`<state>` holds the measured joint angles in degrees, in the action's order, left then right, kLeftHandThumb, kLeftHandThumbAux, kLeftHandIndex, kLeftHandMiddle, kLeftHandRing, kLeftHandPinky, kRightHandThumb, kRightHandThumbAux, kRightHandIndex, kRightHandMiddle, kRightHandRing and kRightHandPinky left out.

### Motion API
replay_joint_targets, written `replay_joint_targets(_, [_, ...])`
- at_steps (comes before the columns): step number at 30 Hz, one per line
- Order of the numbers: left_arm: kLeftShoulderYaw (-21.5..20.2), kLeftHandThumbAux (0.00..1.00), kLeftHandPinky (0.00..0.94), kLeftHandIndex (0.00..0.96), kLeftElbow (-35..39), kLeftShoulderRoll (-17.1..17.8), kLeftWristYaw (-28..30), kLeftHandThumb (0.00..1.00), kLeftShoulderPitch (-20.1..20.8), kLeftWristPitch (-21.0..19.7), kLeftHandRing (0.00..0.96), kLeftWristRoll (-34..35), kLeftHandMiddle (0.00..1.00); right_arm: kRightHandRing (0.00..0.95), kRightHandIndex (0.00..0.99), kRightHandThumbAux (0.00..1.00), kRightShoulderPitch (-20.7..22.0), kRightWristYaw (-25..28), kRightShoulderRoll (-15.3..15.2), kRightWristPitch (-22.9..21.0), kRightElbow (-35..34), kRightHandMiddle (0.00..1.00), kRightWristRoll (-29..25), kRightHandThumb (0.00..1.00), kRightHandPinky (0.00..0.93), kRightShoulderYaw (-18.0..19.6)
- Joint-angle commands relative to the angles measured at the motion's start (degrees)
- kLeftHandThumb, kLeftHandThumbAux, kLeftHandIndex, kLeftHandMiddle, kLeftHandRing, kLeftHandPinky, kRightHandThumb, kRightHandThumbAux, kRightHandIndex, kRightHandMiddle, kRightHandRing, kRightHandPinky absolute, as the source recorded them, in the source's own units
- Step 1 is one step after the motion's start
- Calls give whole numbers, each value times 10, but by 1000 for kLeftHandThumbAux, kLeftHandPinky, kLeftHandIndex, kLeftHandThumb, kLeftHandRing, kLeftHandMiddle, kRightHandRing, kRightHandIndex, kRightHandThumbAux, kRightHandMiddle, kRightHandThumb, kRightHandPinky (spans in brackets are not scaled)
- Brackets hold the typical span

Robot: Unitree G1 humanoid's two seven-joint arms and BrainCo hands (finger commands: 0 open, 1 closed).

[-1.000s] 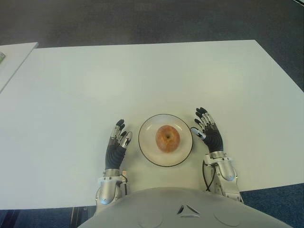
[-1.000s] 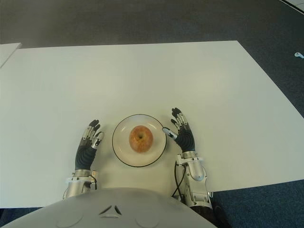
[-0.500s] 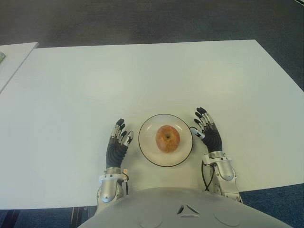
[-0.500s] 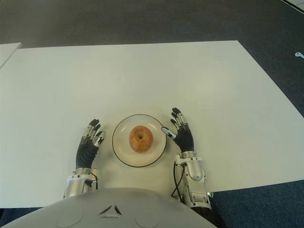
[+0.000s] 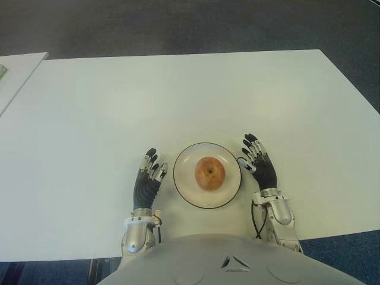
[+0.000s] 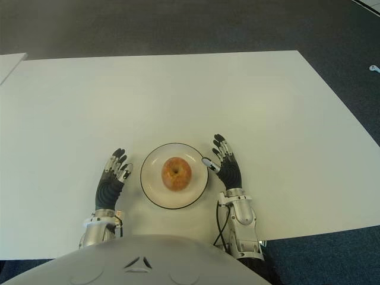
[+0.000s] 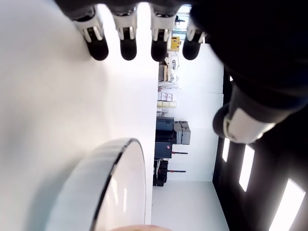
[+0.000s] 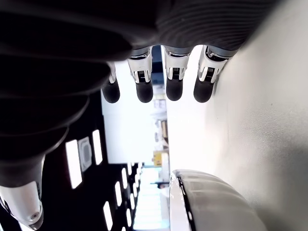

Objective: Put the apples into the plate.

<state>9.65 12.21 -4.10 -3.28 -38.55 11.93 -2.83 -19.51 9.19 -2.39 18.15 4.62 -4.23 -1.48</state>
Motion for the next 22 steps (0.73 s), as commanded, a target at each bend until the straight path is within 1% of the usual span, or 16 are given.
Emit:
replay_joint_targets(1, [3,541,0,0,-34,5,-3,45,4,13,0,-12,0,0,8,628,-8,2,-4,-51,28,4,1,117,0,-3])
replay_joint_targets(4, [3,523,0,0,-45,7,0,43,9,29,0,-14,0,0,13,632,-4,5,-6,-59,29,7,0,112,0,-2])
replay_joint_targets(10, [3,514,0,0,-57,9,1,45,15,39,0,-14,0,0,19,643,7,9,-10,-59,45,12,-3,109,1,2])
replay_joint_targets(22, [6,460,0,4,-61,3,-2,59,14,53,0,-6,0,9,26,644,19,17,-11,-35,70,29,-6,99,7,7])
